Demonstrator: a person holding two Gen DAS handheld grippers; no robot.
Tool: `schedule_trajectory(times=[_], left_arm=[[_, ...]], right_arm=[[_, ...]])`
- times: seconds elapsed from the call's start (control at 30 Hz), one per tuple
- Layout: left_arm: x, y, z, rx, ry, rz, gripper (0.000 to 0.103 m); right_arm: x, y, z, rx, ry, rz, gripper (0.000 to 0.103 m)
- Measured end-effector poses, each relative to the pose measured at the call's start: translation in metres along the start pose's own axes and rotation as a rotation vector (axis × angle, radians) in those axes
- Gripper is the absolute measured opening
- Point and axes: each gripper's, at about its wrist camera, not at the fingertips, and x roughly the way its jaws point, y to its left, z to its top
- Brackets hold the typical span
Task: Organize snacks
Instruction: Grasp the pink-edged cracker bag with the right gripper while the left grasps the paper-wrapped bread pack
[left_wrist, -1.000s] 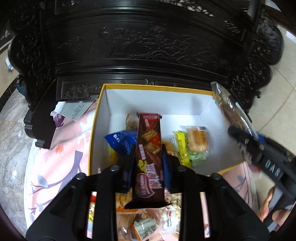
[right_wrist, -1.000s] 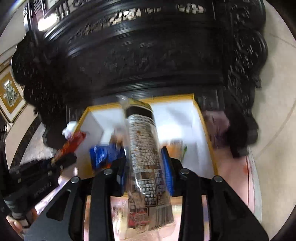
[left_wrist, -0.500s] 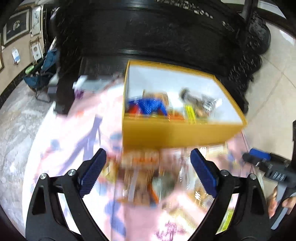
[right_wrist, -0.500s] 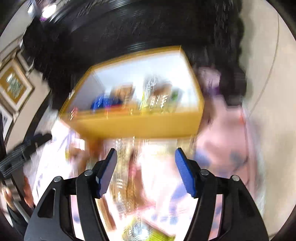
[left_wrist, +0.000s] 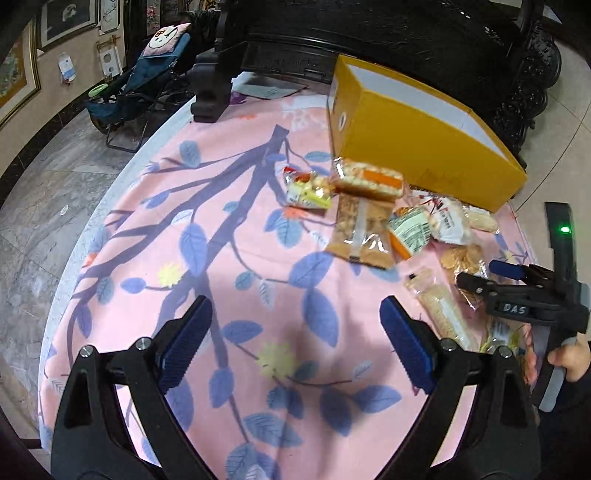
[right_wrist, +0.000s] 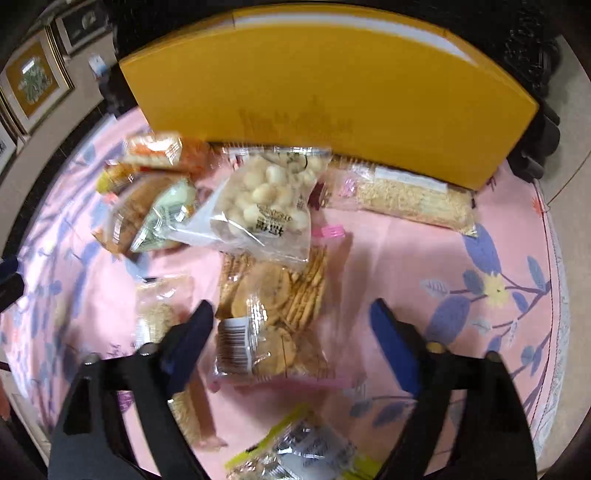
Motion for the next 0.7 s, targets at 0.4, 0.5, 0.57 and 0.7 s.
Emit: schedule_trajectory(times=[0.4,0.5,0.57,0.7], left_arm=[[0.052,-0.050,0.032,0.151,0.014,0.025,0.094],[0.070,-0.051,0.039,0.156,0.033,0.020,0.094],[0.080,-0.052,0.043,0.155,0.048,0.007,0.094],[0.100,-0.054,0.053,0.160,0.079,-0.024,0.094]], right_arm=[[-0.016,0.012,-0.040,0.011,-0.091,0.002,0.053],[-0.018,0.007,-0.046,0.035,-0.101,0.036,0.053],[-0.019,0.002,-0.047,0.051,-0.101,0.058,0.053],[-0.023,-0.003,-0.049,0.060,-0.108,0.068,0.054]])
